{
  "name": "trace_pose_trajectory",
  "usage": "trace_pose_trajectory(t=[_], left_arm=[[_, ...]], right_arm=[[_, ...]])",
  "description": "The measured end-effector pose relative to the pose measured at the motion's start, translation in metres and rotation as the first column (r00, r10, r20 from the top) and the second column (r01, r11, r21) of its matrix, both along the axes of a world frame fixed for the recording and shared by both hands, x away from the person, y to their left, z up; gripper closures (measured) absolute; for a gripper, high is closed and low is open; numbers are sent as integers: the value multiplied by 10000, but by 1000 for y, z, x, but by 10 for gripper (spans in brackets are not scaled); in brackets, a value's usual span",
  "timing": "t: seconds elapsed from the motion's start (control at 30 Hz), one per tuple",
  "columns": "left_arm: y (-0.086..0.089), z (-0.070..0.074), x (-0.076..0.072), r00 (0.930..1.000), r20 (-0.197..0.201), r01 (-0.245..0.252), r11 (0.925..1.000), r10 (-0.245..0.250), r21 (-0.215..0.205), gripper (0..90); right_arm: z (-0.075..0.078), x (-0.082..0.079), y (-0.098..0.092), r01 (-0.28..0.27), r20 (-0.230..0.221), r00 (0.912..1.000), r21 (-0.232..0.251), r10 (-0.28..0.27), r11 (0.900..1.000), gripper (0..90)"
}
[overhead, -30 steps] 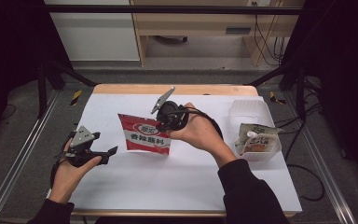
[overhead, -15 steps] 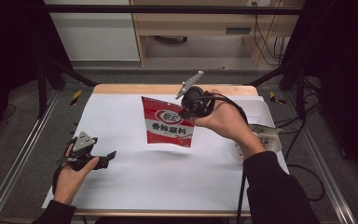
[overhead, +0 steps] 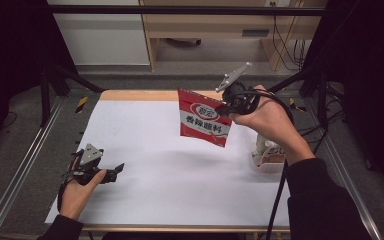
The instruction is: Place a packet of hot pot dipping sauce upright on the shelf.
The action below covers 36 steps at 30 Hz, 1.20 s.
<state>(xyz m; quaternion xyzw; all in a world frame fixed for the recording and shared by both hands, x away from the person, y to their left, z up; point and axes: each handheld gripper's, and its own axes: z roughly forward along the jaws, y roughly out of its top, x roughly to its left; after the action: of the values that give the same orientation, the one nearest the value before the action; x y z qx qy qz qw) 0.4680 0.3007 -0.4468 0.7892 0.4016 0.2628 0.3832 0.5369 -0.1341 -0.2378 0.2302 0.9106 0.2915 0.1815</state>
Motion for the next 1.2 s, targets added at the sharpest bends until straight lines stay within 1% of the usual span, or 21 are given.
trace_pose_trajectory(t=[0.07, 0.23, 0.27, 0.4, 0.47, 0.53, 0.7, 0.77, 0.83, 0.97, 1.13, 1.2], left_arm=[[-1, -1, 0, 10000, 9, 11, 10000, -11, 9, 69], [-2, -3, 0, 10000, -6, 52, 9998, -52, 192, 63], [-2, -3, 0, 10000, -13, 59, 9998, -58, 202, 61], [-2, -3, 0, 10000, -14, 29, 9998, -29, 205, 61], [-2, -3, 0, 10000, -14, 0, 9998, 0, 184, 61], [-2, -3, 0, 10000, -14, 3, 9998, -3, 189, 61], [-2, -3, 0, 10000, 23, -13, 9998, 12, 203, 61], [-1, -3, 0, 10000, 16, -20, 9998, 20, 200, 61], [-2, -3, 0, 10000, 23, -18, 9998, 17, 203, 61], [-2, -4, 1, 10000, -3, 42, 9997, -42, 239, 61], [-3, -4, 0, 10000, 20, 79, 9996, -80, 284, 61], [-4, -4, 1, 10000, -6, 99, 9995, -99, 308, 61]], right_arm=[[2, 0, -6, 78, 72, 9999, 40, -79, 10000, 899], [10, 1, -18, 285, 259, 9993, 113, -288, 9995, 899], [12, 1, -21, 368, 292, 9989, 196, -373, 9991, 899], [18, 2, -30, 536, 452, 9975, 250, -547, 9982, 899], [20, 4, -34, 581, 535, 9968, 215, -592, 9981, 899], [22, 5, -38, 761, 558, 9955, 128, -767, 9970, 899], [25, 9, -48, 1010, 758, 9919, 182, -1021, 9947, 899], [27, 11, -54, 1151, 847, 9897, 131, -1158, 9933, 899], [28, 13, -61, 1324, 903, 9869, 195, -1337, 9910, 899], [25, 16, -78, 1692, 994, 9803, 247, -1709, 9853, 899], [22, 22, -100, 2156, 1149, 9688, 451, -2195, 9754, 899], [21, 24, -108, 2335, 1106, 9649, 539, -2382, 9709, 899]])
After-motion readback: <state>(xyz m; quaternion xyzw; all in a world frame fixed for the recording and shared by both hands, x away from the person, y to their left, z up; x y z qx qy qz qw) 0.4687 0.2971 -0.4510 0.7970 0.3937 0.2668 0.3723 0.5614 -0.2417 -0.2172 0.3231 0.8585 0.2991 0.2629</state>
